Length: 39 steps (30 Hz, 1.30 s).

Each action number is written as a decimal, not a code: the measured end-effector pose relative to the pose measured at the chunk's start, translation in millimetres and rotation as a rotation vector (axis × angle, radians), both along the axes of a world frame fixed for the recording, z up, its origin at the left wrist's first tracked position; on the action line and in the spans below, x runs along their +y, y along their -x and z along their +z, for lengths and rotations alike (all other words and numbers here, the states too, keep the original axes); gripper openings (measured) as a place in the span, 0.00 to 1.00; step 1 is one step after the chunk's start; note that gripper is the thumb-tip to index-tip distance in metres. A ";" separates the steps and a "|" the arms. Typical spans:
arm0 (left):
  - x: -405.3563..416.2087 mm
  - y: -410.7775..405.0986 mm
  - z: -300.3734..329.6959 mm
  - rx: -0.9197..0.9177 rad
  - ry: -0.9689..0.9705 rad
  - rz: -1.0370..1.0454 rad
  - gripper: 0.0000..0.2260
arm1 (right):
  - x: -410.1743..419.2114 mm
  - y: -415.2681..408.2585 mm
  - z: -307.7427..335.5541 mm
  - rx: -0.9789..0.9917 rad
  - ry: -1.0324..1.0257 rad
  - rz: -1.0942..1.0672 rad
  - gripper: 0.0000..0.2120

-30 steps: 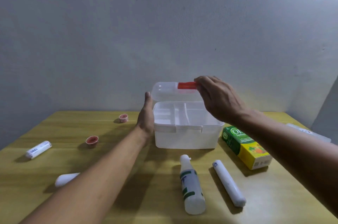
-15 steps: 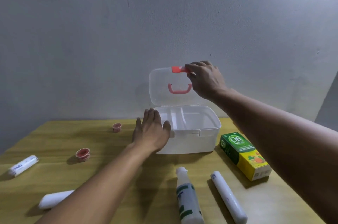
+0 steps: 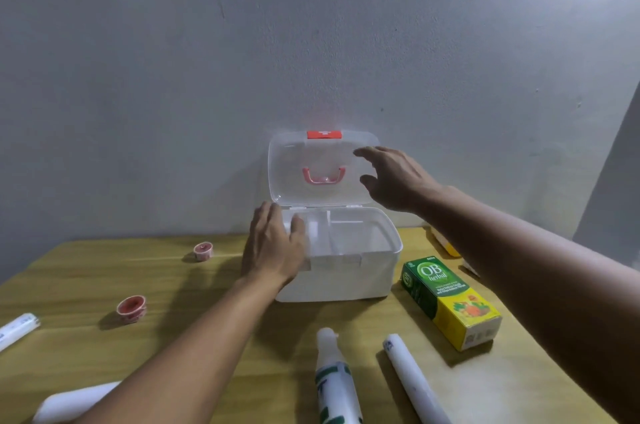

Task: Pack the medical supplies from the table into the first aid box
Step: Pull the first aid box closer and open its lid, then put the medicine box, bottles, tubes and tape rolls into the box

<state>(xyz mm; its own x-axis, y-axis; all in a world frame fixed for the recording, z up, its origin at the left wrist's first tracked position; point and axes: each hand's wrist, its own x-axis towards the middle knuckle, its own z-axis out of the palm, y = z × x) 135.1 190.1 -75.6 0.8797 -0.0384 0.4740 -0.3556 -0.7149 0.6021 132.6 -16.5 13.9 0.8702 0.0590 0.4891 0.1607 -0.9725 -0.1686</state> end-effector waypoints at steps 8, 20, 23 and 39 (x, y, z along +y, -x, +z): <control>6.2 20.1 -18.6 0.002 0.049 0.047 0.44 | -33.6 92.7 -30.7 0.498 0.101 -0.335 0.11; 5.6 16.5 -18.3 0.191 0.117 0.051 0.52 | -41.8 119.2 2.2 0.378 0.051 -0.464 0.19; 5.3 15.6 -18.3 0.212 0.107 0.042 0.53 | -32.6 102.2 29.1 0.255 0.121 -0.325 0.17; 6.6 15.2 -22.9 0.166 0.125 0.040 0.47 | 41.6 1.2 -16.0 0.553 0.226 -0.001 0.23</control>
